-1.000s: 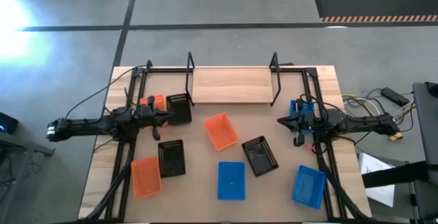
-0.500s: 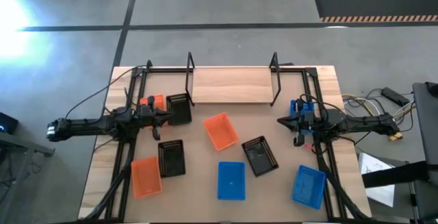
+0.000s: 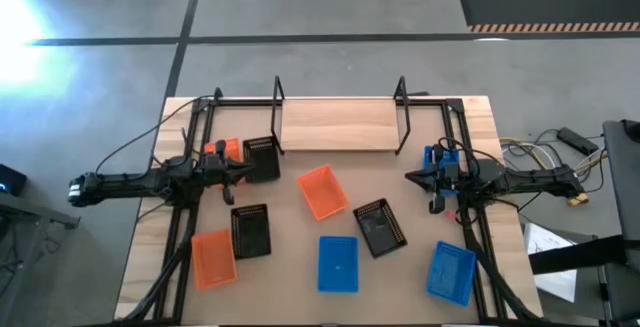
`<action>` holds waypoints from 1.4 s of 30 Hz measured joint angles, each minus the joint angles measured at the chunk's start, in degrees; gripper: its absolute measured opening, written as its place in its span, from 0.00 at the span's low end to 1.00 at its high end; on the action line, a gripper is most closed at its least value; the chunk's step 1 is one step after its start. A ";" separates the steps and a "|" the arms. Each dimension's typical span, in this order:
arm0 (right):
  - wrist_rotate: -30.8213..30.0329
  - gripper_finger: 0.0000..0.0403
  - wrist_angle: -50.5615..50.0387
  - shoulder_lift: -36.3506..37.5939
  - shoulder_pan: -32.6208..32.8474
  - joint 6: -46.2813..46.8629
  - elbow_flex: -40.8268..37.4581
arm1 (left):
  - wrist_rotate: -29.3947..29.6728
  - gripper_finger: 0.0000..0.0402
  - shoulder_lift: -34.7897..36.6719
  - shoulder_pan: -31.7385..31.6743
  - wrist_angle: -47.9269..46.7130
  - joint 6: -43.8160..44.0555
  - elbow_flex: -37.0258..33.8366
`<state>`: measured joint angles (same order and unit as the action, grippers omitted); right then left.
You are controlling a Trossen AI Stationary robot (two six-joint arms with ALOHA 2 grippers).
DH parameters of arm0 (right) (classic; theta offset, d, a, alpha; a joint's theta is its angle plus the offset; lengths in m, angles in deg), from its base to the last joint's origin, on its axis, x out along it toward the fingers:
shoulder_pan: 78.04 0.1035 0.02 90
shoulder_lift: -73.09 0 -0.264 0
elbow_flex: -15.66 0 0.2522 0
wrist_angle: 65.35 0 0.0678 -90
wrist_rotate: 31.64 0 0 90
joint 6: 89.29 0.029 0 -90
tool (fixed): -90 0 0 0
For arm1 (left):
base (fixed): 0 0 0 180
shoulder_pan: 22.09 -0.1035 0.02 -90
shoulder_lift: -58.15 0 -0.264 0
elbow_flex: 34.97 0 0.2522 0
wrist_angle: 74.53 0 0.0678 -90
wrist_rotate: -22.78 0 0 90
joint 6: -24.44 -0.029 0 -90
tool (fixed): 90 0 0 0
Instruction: Stack baskets on shelf by color
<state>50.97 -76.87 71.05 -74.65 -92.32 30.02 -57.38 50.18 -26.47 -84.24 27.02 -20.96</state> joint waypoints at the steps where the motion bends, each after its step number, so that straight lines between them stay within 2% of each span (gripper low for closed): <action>1: 0.02 0.02 -0.02 0.01 0.02 0.00 0.00 | 0.00 0.00 0.00 0.00 0.00 -0.01 0.00; 19: -0.02 0.02 0.05 0.00 0.02 -0.27 0.00 | 0.00 0.00 0.00 0.00 -0.01 0.01 0.00; 22: -1.44 0.02 3.07 0.00 -0.03 -2.79 0.00 | 0.00 0.00 0.00 0.00 0.00 0.00 0.00; 29: -1.66 0.02 17.33 0.00 -0.02 12.20 -0.02 | 0.00 0.00 0.00 0.02 0.00 0.02 0.00; 33: -0.60 0.02 21.31 -0.61 -0.01 16.63 -0.01 | 0.00 0.00 0.00 0.02 0.00 0.00 0.00; 37: 5.76 0.02 20.87 -4.57 0.13 16.32 0.24 | 0.00 0.00 0.00 0.01 -0.01 -0.01 0.00; 42: 6.13 0.02 20.50 -18.42 0.09 16.48 4.11 | 0.00 0.00 0.00 0.01 -0.02 -0.01 0.00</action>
<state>57.10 -56.37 52.62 -74.56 -75.83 34.13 -57.38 50.18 -26.46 -84.26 27.01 -20.96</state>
